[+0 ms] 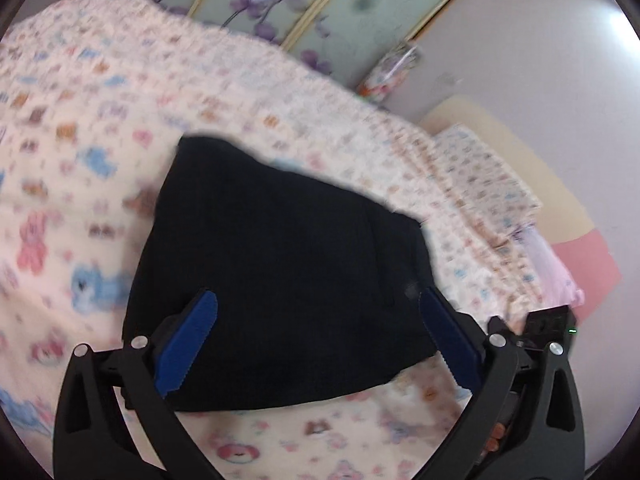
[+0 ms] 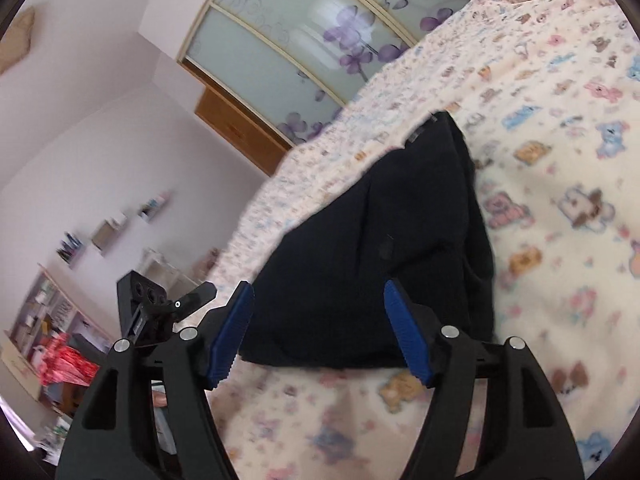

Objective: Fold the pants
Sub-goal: 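Open both tools and withdraw them from the folded trousers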

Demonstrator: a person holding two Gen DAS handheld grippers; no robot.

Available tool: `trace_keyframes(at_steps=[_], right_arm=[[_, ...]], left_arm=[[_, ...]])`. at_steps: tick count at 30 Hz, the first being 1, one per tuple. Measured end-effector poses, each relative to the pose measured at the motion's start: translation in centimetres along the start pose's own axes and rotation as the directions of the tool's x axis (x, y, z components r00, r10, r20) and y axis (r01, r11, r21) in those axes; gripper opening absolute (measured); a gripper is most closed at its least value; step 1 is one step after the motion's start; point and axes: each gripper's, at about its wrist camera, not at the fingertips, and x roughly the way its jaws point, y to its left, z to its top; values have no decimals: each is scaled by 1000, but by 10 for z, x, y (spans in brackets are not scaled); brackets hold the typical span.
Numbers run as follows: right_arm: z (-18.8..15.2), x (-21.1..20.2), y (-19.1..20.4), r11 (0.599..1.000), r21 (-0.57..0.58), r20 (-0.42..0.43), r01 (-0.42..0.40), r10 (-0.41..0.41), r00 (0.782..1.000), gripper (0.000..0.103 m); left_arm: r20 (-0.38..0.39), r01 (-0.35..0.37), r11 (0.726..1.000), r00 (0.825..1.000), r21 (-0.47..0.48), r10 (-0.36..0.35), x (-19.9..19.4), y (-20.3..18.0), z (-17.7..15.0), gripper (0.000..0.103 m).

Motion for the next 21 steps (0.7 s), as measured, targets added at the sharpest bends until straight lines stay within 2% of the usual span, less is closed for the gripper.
trace_keyframes(at_steps=[3, 11, 13, 14, 16, 18, 21], right_arm=[[-4, 10, -10, 1000, -3, -39, 28, -28, 999, 70], [-12, 9, -12, 1000, -23, -17, 10, -10, 1000, 70], [-11, -1, -1, 999, -35, -2, 34, -34, 999, 80], [-12, -7, 6, 997, -52, 15, 56, -56, 998, 92], [-20, -25, 28, 989, -117, 74, 94, -86, 994, 95], [-30, -35, 46, 973, -182, 104, 142, -125, 987, 102], [-58, -46, 72, 914, -291, 177, 283, -240, 955, 102]], left_arm=[[-42, -29, 999, 999, -20, 28, 19, 19, -11, 101], [12, -101, 991, 995, 83, 101, 25, 16, -23, 101], [44, -145, 983, 989, 111, 140, 11, 7, -28, 101], [76, -179, 975, 982, 132, 170, 0, 1, -33, 101], [137, -240, 956, 966, 170, 218, -21, -9, -43, 101], [214, -324, 924, 935, 201, 282, -45, -21, -61, 101], [308, -402, 891, 892, 212, 330, -72, -33, -92, 101]])
